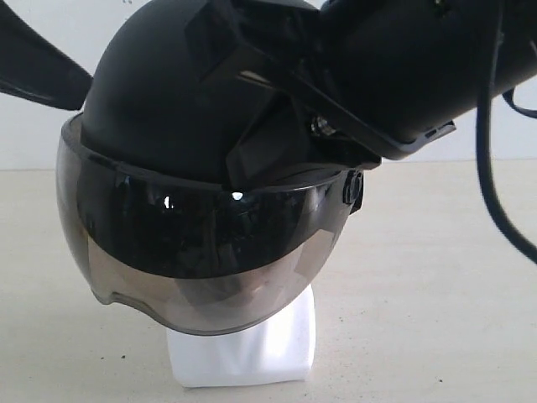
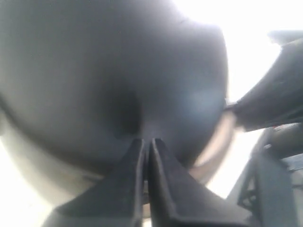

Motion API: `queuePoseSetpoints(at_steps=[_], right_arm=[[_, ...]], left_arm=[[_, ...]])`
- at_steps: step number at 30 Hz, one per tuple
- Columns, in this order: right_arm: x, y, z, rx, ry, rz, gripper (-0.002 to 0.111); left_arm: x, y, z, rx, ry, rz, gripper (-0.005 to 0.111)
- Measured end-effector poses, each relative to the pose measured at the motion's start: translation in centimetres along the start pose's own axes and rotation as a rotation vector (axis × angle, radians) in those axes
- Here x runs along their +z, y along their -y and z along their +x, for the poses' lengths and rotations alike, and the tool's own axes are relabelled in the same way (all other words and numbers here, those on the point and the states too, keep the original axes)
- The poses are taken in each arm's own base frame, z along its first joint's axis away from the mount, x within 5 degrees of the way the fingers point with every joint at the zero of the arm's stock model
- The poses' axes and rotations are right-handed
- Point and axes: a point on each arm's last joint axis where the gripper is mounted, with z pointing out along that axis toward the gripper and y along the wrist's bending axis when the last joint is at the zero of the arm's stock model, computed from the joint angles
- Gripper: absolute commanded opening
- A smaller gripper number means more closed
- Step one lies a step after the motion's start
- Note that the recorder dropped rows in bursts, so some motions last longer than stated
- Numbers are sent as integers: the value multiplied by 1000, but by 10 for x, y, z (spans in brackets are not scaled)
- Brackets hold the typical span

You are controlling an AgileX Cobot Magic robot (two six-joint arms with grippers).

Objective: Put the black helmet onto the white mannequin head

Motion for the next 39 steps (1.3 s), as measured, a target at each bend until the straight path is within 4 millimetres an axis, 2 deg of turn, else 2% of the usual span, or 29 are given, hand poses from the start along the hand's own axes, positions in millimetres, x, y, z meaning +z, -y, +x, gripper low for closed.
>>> queuePoseSetpoints(at_steps=[4, 13, 21, 39], right_arm=[[0, 0, 0, 0, 0, 0, 0], [0, 0, 0, 0, 5, 0, 0], [0, -1, 0, -2, 3, -1, 0], [2, 5, 5, -10, -61, 53, 0]], left_arm=[[8, -8, 4, -6, -45, -30, 4], [22, -13, 18, -47, -81, -17, 4], [40, -4, 34, -26, -187, 39, 4], [44, -5, 39, -36, -213, 50, 4]])
